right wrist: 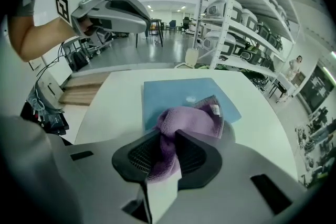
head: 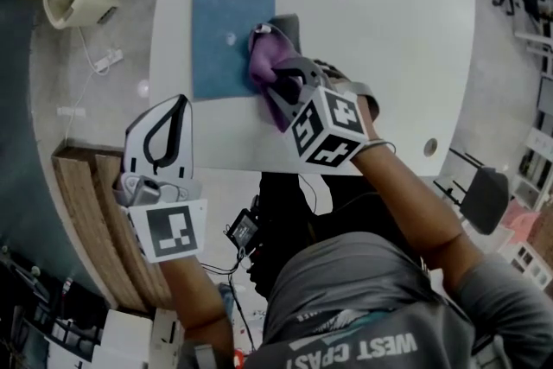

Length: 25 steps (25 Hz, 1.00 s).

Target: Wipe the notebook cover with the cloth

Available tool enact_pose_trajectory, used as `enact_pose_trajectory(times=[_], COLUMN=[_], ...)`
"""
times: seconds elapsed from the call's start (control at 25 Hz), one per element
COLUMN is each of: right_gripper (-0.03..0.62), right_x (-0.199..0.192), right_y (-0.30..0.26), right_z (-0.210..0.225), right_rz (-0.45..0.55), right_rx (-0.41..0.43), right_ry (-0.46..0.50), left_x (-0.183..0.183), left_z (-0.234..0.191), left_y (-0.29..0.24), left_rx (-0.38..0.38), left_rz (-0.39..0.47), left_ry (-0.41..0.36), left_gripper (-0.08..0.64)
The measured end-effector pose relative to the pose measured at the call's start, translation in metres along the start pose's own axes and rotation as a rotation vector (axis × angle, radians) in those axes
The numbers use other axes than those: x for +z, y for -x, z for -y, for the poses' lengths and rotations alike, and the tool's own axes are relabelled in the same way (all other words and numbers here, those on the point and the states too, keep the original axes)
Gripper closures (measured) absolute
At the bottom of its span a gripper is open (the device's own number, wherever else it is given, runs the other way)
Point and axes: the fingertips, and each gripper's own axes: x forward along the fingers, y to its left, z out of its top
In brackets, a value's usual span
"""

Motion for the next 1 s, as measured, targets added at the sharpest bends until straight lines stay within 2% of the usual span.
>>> enact_pose_trajectory(times=[0.36,0.52,0.68,1.0], right_gripper=[0.486,0.486,0.486,0.486], right_x=[0.080,0.095,0.080,0.004], right_y=[-0.039,-0.049,-0.043,-0.003], right_z=[-0.022,-0.025,-0.013,0.037], right_rz=[0.082,0.102,0.090,0.000], right_rx=[0.075,0.093,0.070,-0.046], right_ry=[0.141,0.142,0.096,-0.048], left_x=[-0.016,-0.030,-0.033,-0.008], left_z=[-0.007,-0.014,-0.019,-0.015], left_y=[0.017,0.024,0.019,-0.015], left_rx=[0.043,0.059,0.045,-0.023], left_rz=[-0.031,-0.046,-0.046,-0.008], left_ry=[0.035,0.050,0.045,0.010], left_gripper=[0.560,0.560,0.560,0.560])
